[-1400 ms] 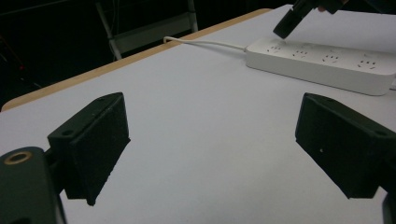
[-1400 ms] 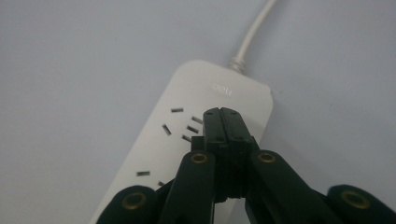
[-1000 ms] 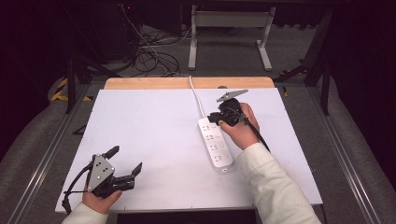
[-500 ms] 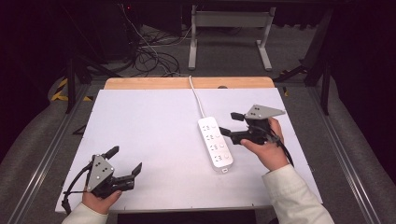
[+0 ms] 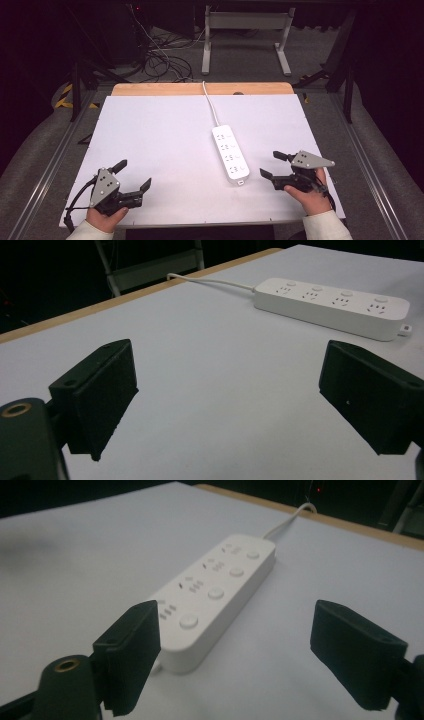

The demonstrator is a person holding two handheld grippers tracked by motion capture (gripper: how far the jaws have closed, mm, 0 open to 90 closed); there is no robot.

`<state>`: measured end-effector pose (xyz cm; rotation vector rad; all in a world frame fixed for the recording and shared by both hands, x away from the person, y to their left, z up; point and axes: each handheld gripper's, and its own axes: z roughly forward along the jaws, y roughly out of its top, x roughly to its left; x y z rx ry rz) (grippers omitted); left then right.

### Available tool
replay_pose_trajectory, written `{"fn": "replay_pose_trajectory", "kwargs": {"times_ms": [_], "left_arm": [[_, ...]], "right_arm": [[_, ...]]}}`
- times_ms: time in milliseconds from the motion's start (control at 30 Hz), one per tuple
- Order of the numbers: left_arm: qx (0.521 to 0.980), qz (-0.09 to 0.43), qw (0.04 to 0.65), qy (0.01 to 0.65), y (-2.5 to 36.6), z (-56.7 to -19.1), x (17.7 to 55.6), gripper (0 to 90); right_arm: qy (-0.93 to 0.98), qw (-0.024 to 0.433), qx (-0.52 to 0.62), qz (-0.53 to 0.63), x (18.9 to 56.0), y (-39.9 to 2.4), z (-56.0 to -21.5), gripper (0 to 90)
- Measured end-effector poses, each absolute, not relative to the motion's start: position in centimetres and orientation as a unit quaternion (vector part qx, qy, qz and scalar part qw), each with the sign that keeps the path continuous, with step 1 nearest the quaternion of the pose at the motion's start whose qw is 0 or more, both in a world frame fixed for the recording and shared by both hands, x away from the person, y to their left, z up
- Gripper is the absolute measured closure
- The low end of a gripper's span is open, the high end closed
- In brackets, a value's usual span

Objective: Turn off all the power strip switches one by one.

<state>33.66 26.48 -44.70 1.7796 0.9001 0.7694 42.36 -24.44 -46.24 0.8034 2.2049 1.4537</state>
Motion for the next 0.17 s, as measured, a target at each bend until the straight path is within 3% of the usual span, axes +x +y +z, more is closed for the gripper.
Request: {"fn": "replay_pose_trajectory", "kwargs": {"times_ms": [167], "left_arm": [[0.724,0.308,0.489,0.376,26.64,-44.77,33.49,9.4]], "right_arm": [[0.801,0.191,0.278,0.495,41.78,-25.15,-46.94,12.5]]}}
